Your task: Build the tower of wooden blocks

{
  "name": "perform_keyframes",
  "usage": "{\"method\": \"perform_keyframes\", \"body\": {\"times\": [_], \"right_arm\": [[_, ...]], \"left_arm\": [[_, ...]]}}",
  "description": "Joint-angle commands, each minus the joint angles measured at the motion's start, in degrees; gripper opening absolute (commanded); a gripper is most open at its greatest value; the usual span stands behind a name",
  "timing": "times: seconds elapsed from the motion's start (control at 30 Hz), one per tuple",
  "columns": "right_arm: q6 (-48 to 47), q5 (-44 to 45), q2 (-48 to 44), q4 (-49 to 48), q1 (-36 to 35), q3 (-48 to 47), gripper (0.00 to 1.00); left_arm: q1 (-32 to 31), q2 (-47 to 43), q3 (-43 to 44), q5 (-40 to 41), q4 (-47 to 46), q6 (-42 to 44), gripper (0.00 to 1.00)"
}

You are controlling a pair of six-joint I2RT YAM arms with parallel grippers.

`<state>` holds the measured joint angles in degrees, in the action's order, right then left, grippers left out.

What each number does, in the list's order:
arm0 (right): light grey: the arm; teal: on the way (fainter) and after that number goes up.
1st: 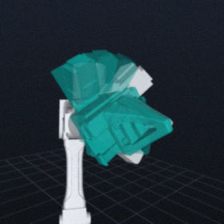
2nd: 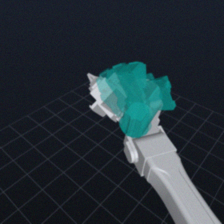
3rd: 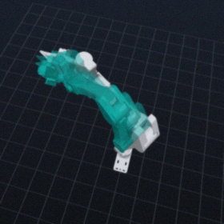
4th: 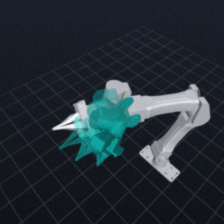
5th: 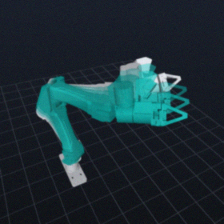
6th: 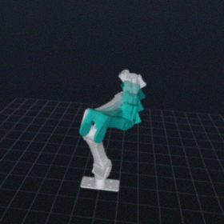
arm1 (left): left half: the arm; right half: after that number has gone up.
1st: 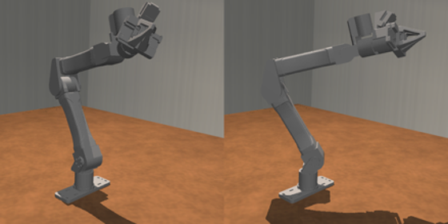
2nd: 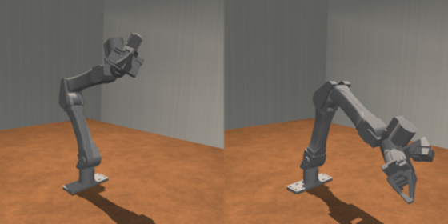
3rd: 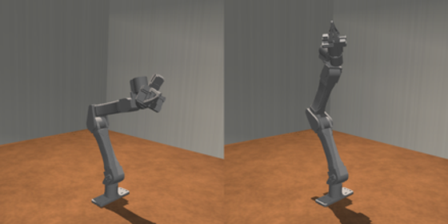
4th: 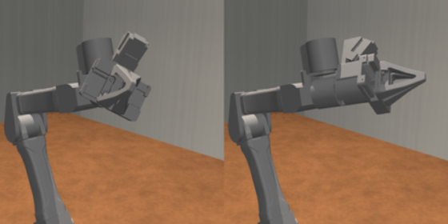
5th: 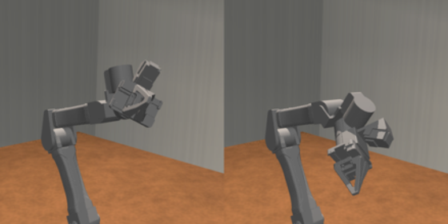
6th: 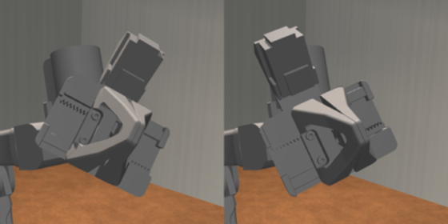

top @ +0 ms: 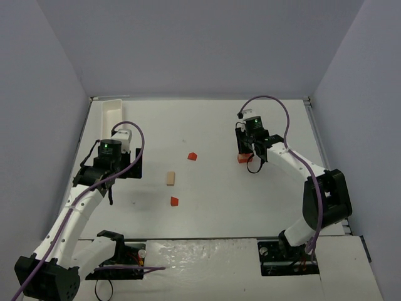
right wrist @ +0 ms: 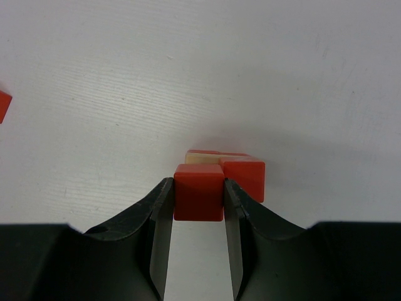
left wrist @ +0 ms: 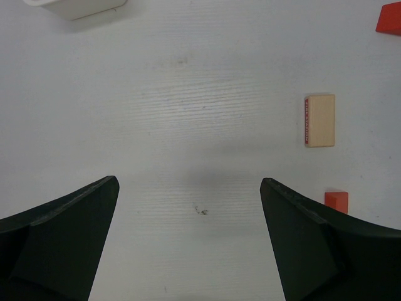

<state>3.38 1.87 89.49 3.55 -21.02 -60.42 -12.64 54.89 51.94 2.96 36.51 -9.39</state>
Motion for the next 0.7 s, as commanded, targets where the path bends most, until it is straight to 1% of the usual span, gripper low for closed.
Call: {"method": "perform_keyframes", "body": {"times": [0.0, 0.67], "right_arm": [[0.6, 0.3, 0.1, -2.9, 0.4, 0.0, 0.05], [0.7, 0.2, 0.9, -4.0, 0.4, 0.2, 0.05]], "left_arm": [[0.1, 0.3, 1.4, -0.1, -2.8, 0.5, 0.95], [0.1, 0.1, 1.3, -0.1, -2.8, 0.6, 0.95]]}}
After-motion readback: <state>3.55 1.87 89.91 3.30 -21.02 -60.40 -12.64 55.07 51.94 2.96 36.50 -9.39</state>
